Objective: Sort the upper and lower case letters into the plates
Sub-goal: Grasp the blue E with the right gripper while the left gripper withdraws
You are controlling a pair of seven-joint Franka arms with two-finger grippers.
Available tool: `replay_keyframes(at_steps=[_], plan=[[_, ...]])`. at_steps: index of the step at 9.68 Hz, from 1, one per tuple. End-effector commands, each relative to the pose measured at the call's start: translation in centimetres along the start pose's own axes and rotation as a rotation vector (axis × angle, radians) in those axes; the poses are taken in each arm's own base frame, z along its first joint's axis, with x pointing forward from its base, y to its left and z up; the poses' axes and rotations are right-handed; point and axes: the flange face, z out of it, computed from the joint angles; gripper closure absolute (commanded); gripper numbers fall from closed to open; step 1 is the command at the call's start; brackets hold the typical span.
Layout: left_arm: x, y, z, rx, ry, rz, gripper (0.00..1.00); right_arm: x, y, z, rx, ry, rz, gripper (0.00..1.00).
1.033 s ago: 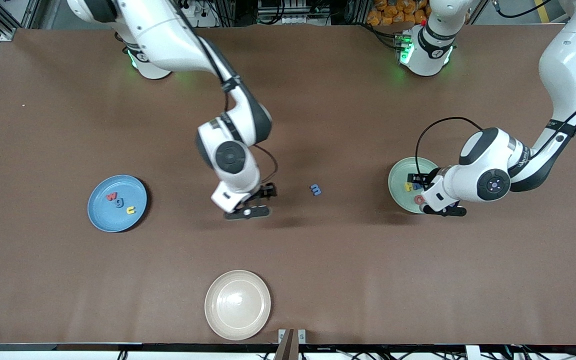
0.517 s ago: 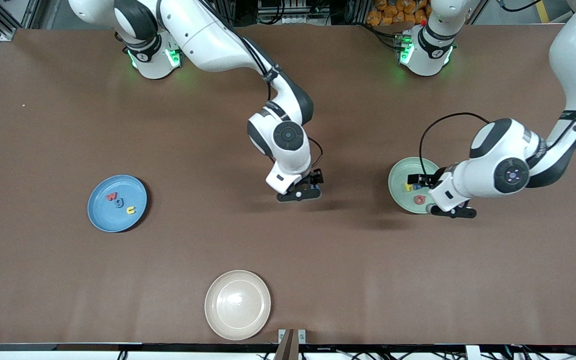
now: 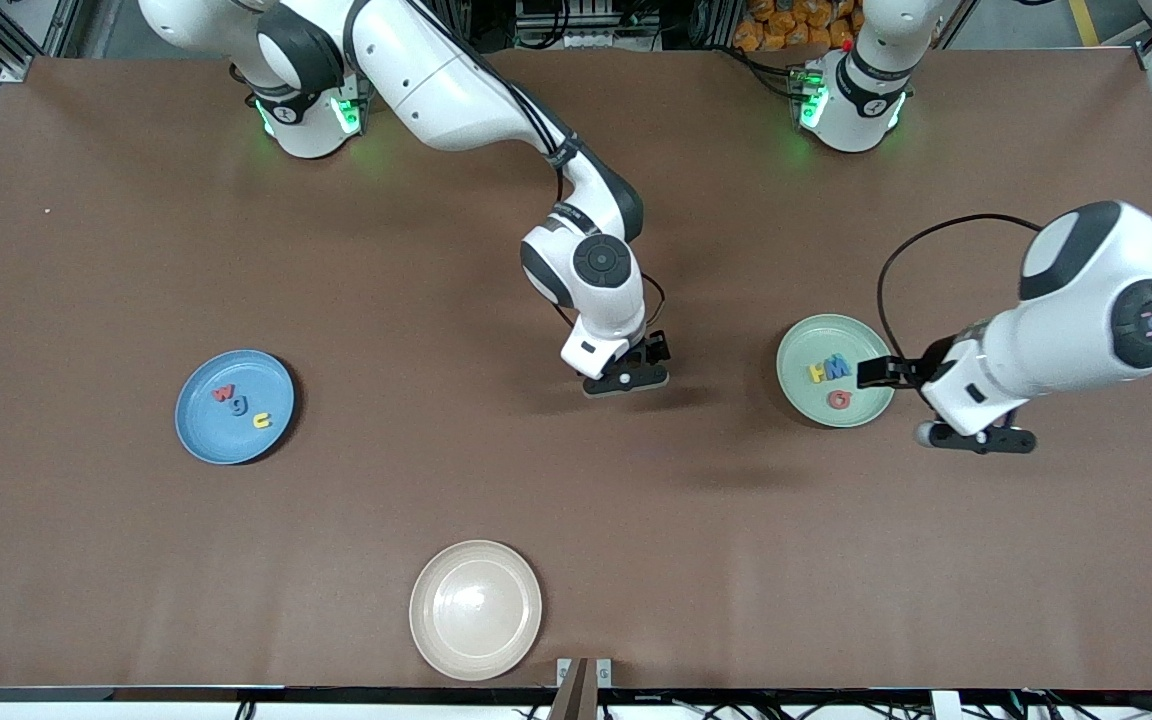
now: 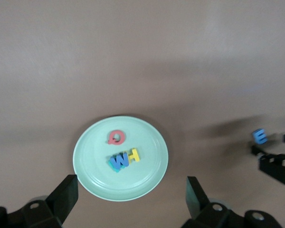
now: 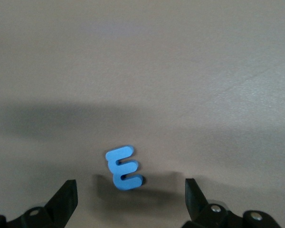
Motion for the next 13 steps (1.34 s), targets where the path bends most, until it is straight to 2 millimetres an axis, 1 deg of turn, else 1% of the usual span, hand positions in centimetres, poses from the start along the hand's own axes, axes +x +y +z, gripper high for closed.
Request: replay_keyframes(at_steps=[1,2,3,4,6,7,8,9,11,13], plan=[[-0.3,-0.4,-5.8,0.004,0.062,0.017,0.00,0.0,-0.7,0.8,-0.045,0.044,-0.094,0.00],[-1.0,-0.9,-7.9,-0.007,0.070,0.016,0.00,0.1,-0.9,0.8,-0.033,0.065,-0.113,0.00],[-1.7,-2.1,-9.3,-0.015,0.076,0.011,0.00,0.0,-1.0,1.1,-0.027,0.074,-0.117,0.00],[-2.1,-2.7,-10.2,-0.021,0.087,0.025,0.00,0.2,-1.2,1.0,-0.011,0.096,-0.118,0.00],[-2.0,-2.5,-10.2,-0.026,0.087,0.035,0.00,0.0,-1.0,1.8,-0.012,0.098,-0.120,0.00],[-2.1,-2.0,-10.2,-0.016,0.093,0.043,0.00,-0.3,-0.9,2.4,-0.020,0.090,-0.121,0.00],[-2.0,-2.1,-10.3,0.008,0.103,0.047,0.00,-0.6,-0.8,2.8,-0.029,0.078,-0.123,0.00],[-2.0,-2.2,-10.3,0.007,0.103,0.048,0.00,-0.8,-1.0,2.8,-0.035,0.074,-0.129,0.00],[-2.0,-1.7,-10.1,0.006,0.100,0.056,0.00,-0.9,-1.0,2.6,-0.050,0.059,-0.133,0.00],[-1.9,-0.8,-9.8,0.012,0.098,0.069,0.00,-0.8,-0.9,2.6,-0.051,0.060,-0.129,0.00]])
